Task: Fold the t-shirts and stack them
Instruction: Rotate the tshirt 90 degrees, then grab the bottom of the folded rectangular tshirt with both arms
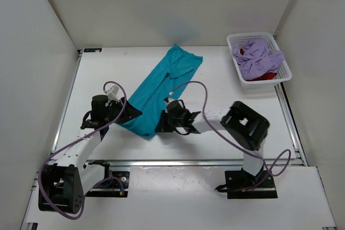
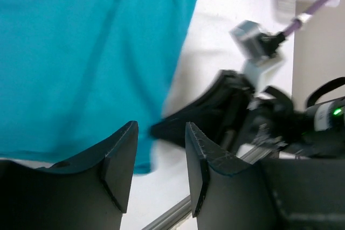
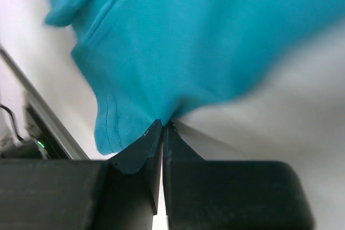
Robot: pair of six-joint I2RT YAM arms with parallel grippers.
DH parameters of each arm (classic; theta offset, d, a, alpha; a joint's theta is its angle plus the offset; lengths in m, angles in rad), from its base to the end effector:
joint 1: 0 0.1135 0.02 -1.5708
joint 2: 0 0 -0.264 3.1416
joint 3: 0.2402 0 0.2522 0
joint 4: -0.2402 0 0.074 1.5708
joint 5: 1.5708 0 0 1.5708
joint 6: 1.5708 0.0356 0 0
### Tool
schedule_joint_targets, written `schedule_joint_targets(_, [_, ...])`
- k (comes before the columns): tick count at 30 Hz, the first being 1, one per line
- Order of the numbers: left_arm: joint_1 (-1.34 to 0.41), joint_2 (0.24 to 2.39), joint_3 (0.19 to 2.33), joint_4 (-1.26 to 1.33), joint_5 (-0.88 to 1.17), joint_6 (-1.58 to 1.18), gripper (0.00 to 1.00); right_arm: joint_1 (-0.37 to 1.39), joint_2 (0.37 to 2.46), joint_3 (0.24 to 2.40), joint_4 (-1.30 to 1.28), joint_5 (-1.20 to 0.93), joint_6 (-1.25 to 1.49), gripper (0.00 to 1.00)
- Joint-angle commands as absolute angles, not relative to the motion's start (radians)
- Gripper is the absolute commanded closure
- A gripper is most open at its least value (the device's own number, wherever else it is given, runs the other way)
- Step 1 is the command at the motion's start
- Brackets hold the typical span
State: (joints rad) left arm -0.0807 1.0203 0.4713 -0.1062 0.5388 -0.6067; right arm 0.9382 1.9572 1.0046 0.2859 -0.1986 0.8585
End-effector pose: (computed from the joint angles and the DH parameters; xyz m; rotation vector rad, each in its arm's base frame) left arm 0.2029 -0.0347 0.1981 -0.2922 2.2741 -0.9678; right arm 0.2284 0.3235 0.1258 -0.2205 2.4941 1.1052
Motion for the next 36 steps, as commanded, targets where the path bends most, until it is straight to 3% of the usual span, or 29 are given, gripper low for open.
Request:
schedule_joint_targets(1, [-0.124, 1.025, 0.489, -0.115, 0.523, -0.577, 0.49, 0.85, 1.772, 0.803, 0.209, -0.156, 0.812, 1.0])
schedule_joint_targets(4, [-0.225, 1.046, 0.482, -0.118, 0.465, -0.571, 0.49, 0.729, 1.507, 0.589, 0.187, -0.224, 0.75, 0.99])
schedule_joint_targets(5, [-0.273, 1.051, 0.477, -0.111, 0.451, -0.569, 0.48, 0.68, 1.464, 0.516, 0.166, -0.262, 0.72, 0.85])
schedule_joint_targets(8, [-0.347, 1.081, 0.46, -0.155, 0.419, -0.545, 0.48, 0.621, 1.26, 0.421, 0.04, -0.307, 0.646, 0.55])
schedule_joint_targets(10, [-0.365, 1.066, 0.443, -0.213, 0.381, -0.513, 0.47, 0.617, 1.104, 0.394, -0.102, -0.247, 0.644, 0.5])
schedule_joint_targets(16, [-0.397, 1.018, 0.347, -0.253, 0.29, -0.489, 0.38, 0.577, 0.872, 0.215, -0.088, -0.288, 0.75, 0.53])
schedule_joint_targets(24, [-0.477, 1.158, 0.35, -0.097, 0.343, -0.577, 0.32, 0.509, 0.923, 0.196, 0.08, -0.362, 0.782, 0.53])
schedule_joint_targets(30, [-0.505, 1.224, 0.353, -0.069, 0.342, -0.588, 0.42, 0.479, 1.006, 0.196, 0.209, -0.428, 0.811, 0.54])
schedule_joint_targets(35, [-0.514, 1.229, 0.322, -0.02, 0.363, -0.615, 0.62, 0.497, 1.135, 0.212, 0.307, -0.454, 0.834, 0.68])
schedule_joint_targets(36, [-0.509, 1.229, 0.322, -0.021, 0.357, -0.617, 0.67, 0.502, 1.153, 0.218, 0.308, -0.451, 0.842, 0.76])
